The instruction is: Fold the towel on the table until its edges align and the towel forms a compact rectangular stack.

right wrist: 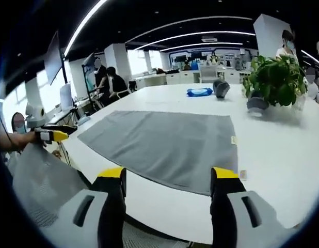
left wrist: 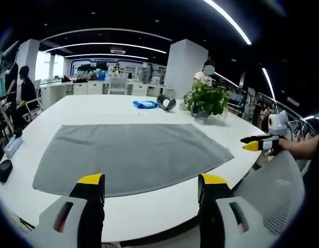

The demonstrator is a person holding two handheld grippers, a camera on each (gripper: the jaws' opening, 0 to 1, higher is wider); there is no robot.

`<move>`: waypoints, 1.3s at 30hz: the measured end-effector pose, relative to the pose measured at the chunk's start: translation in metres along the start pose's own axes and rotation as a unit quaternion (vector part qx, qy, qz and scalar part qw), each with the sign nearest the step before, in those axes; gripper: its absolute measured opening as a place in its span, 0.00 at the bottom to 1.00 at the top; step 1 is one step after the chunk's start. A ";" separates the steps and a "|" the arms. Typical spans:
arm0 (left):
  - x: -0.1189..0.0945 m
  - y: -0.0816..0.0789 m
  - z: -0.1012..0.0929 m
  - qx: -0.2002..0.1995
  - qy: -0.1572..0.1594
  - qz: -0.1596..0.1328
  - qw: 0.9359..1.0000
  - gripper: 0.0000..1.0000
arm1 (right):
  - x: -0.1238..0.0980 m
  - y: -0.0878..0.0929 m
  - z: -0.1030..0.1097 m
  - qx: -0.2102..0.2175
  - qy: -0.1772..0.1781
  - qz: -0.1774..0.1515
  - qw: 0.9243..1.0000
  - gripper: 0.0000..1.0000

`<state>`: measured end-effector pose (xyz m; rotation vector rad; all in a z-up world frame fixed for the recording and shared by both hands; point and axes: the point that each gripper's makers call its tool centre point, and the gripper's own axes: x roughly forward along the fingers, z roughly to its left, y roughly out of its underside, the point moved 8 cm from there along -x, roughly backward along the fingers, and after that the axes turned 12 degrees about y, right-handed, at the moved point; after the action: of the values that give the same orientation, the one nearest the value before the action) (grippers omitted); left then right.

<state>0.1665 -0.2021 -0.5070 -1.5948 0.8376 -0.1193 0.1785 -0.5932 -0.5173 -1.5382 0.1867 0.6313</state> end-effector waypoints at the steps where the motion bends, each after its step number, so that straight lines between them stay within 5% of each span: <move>1: 0.000 -0.001 0.001 0.000 -0.001 -0.003 1.000 0.75 | 0.001 0.000 0.002 -0.006 -0.008 -0.001 1.000 0.64; 7: 0.003 0.004 0.001 -0.005 -0.002 0.014 1.000 0.76 | 0.002 0.001 0.001 -0.004 -0.015 -0.009 1.000 0.62; 8: 0.005 0.004 0.000 -0.006 0.007 0.029 1.000 0.77 | 0.003 0.001 -0.001 0.005 -0.011 0.005 1.000 0.62; 13: 0.017 0.009 -0.019 0.015 0.111 0.078 0.991 0.83 | 0.000 -0.001 -0.008 0.063 -0.005 -0.029 0.998 0.67; 18: 0.020 0.004 -0.022 0.026 0.137 0.100 0.985 0.81 | -0.003 -0.004 -0.014 0.140 0.002 -0.044 0.989 0.72; 20: 0.019 0.001 -0.019 0.052 0.141 0.101 0.983 0.81 | 0.000 -0.004 -0.010 0.135 -0.036 -0.029 0.990 0.65; 23: 0.025 -0.010 -0.007 0.059 0.142 0.108 0.982 0.77 | 0.003 -0.005 -0.013 0.106 -0.072 -0.009 0.992 0.27; 25: 0.030 -0.023 -0.006 0.048 0.153 0.099 0.982 0.72 | 0.006 -0.007 -0.018 0.095 -0.074 -0.003 0.993 0.13; 30: 0.051 -0.071 -0.009 0.057 0.187 0.034 0.980 0.56 | 0.017 -0.020 -0.028 0.031 -0.062 0.002 0.998 0.00; 33: 0.073 -0.076 -0.009 0.059 0.201 0.031 0.977 0.53 | 0.022 -0.020 -0.033 0.004 -0.042 0.018 0.999 0.00; 36: 0.099 -0.067 -0.017 0.029 0.251 0.077 0.965 0.39 | 0.024 -0.017 -0.039 -0.014 -0.033 0.030 0.999 0.00; 39: 0.125 -0.063 -0.034 0.072 0.265 0.103 0.956 0.39 | 0.022 -0.016 -0.045 -0.030 -0.026 0.040 0.998 0.00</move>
<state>0.2678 -0.3036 -0.4905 -1.3428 1.3728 -0.4635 0.2171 -0.6294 -0.5172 -1.5755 0.1909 0.7454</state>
